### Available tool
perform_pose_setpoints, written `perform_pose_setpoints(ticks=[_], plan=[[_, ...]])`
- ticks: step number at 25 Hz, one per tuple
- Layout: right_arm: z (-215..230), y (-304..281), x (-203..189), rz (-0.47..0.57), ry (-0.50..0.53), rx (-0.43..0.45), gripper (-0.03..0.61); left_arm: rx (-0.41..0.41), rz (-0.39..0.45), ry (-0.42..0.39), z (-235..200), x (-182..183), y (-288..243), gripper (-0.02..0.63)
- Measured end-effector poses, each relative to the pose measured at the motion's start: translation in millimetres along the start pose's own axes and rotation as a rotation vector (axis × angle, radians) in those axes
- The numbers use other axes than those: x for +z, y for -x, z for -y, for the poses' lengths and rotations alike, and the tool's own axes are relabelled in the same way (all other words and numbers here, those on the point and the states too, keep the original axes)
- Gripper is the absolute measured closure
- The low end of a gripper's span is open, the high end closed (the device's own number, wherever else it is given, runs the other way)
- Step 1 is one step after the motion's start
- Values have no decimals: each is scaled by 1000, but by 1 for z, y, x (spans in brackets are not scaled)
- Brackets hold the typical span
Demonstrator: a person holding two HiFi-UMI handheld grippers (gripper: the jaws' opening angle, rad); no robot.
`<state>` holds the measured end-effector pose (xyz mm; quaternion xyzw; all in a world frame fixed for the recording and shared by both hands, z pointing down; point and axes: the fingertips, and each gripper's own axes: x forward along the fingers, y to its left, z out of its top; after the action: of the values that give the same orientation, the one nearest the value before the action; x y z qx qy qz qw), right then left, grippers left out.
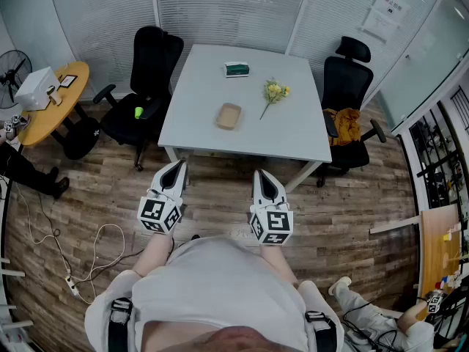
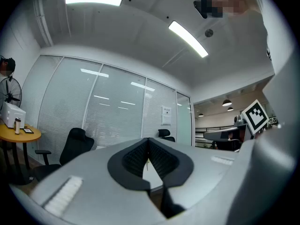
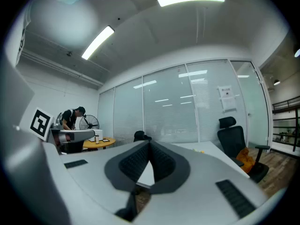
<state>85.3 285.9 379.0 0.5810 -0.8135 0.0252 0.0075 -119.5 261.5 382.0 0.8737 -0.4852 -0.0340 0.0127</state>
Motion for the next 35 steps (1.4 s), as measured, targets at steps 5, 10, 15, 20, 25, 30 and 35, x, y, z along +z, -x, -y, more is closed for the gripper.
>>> perform_pose_setpoints(ticks=[5, 10, 15, 20, 25, 30, 35], plan=[[6, -4, 0, -1, -2, 9, 571, 0, -4, 0, 2, -1, -10, 603], [12, -5, 1, 2, 0, 22, 571, 3, -5, -2, 8, -2, -14, 603], [20, -10, -1, -1, -11, 32, 571, 13, -16, 0, 10, -7, -20, 603], [37, -12, -3, 6, -5, 38, 570, 36, -26, 2, 18, -13, -29, 603], [47, -19, -9, -3, 14, 58, 571, 54, -30, 4, 20, -19, -36, 603], [53, -38, -17, -13, 20, 66, 570, 55, -49, 15, 11, -31, -52, 603], [60, -79, -23, -19, 21, 60, 570, 40, -47, 19, -16, -40, -88, 603]])
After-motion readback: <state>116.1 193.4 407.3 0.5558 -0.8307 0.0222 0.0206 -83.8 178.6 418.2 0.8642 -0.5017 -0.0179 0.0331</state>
